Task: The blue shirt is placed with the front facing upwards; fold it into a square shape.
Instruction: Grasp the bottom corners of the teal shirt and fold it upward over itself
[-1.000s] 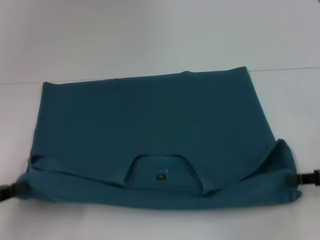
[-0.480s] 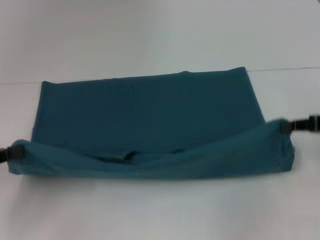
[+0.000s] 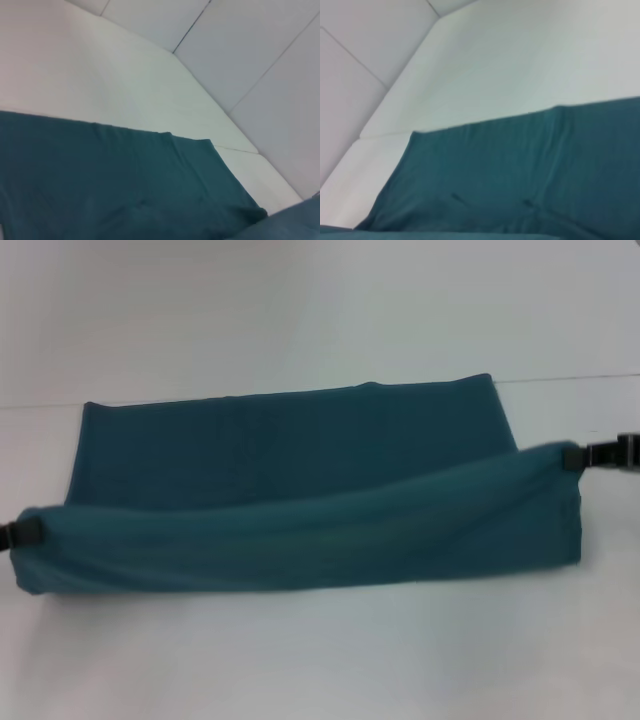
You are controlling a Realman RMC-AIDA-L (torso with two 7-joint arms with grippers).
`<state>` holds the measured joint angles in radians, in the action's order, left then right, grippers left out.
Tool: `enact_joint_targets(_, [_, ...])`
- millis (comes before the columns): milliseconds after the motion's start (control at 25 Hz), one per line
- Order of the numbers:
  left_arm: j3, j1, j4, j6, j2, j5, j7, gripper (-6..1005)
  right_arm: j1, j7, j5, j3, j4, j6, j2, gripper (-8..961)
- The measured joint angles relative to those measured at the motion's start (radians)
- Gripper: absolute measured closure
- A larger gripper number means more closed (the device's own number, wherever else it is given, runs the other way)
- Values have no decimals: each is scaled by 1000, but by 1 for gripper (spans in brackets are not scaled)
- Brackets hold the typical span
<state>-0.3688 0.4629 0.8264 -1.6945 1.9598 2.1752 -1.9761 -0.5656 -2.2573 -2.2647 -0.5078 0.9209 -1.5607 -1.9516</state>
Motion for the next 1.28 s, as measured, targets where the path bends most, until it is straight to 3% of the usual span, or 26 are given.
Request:
enact_joint_targets(440, [1,-65,8,-38,10,-6,0,967,87,13,3,5,-2,-85,-4,916])
enact_joint_targets(800, [22,-105,9,-114,19,0,22,965,160,59,-19,-12,-10,-132,-22,916])
enact_joint_targets(1280, [15,-152,0,-136,34,58,65,965,186,89,-72,-22,-44,-140,-32,916])
